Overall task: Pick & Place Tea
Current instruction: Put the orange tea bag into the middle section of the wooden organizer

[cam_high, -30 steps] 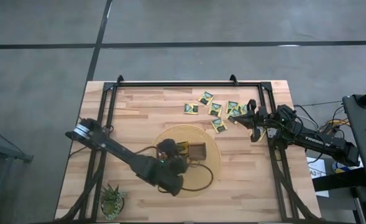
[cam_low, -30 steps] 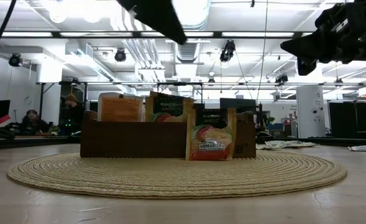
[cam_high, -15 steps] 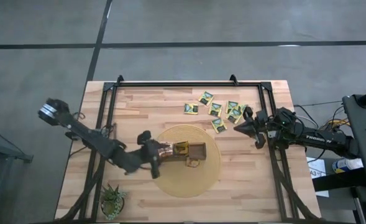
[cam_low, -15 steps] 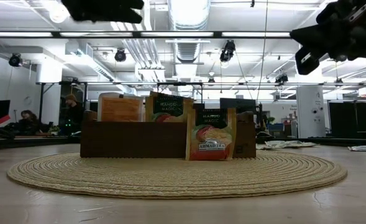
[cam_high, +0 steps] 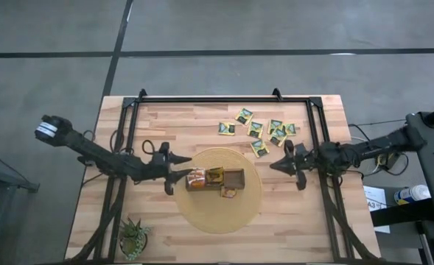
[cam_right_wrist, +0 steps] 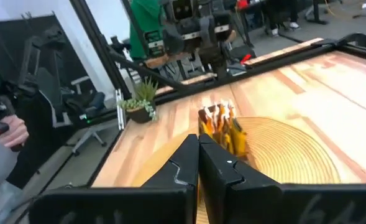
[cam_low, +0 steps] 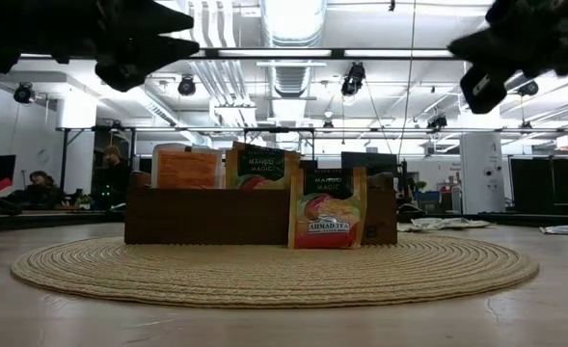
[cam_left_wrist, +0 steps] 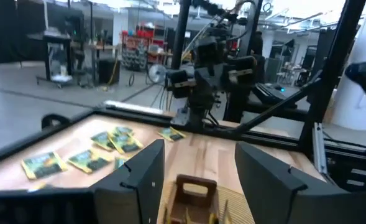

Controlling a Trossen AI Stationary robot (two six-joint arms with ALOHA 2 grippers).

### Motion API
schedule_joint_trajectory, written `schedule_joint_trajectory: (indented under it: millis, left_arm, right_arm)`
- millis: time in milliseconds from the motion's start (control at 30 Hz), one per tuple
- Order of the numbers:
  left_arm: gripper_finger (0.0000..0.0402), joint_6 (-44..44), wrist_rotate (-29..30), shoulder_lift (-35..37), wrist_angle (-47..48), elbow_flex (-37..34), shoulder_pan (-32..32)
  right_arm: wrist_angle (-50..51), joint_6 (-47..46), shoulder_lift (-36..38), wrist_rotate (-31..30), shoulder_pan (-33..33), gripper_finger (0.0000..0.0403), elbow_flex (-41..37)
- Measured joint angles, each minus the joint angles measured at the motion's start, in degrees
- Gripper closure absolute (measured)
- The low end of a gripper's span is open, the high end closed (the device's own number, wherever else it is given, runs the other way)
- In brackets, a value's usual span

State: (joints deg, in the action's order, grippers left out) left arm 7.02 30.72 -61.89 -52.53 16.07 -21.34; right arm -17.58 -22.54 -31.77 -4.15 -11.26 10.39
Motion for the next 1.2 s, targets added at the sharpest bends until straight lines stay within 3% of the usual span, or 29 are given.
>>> schedule_joint_trajectory:
  millis: [133,233,600,833,1000,1200]
  left_arm:
    - [0.0212,-4.0,0.0,0.7,-0.4,-0.1,0.3]
    - [0.0212,-6.3,0.1,1.1,-0.2,-0.1,0.9]
    - [0.0212,-9.3,0.2,4.9,1.1,-0.5,1.4]
    - [0.0212,-9.4,0.5,6.8,4.1,-0.7,1.4]
    - [0.0212,-10.1,5.0,6.8,4.2,-1.1,1.4]
    - [0.0212,-10.1,6.9,6.6,4.3,-1.4,1.4]
  right_arm:
    - [6.7,0.6,-9.2,-10.5,-8.3,0.0394,8.3]
    - [14.7,1.0,-17.8,-13.8,-11.8,0.0394,16.0]
    - [28.2,0.0,-43.4,-11.6,-11.0,0.0383,36.1]
    - [29.1,-0.9,-52.7,-4.8,-7.9,0.0301,42.4]
    - [29.4,-0.4,-58.6,-3.7,-6.9,0.0236,45.8]
    - [29.4,-2.0,-62.7,-3.7,-5.4,0.0203,47.4]
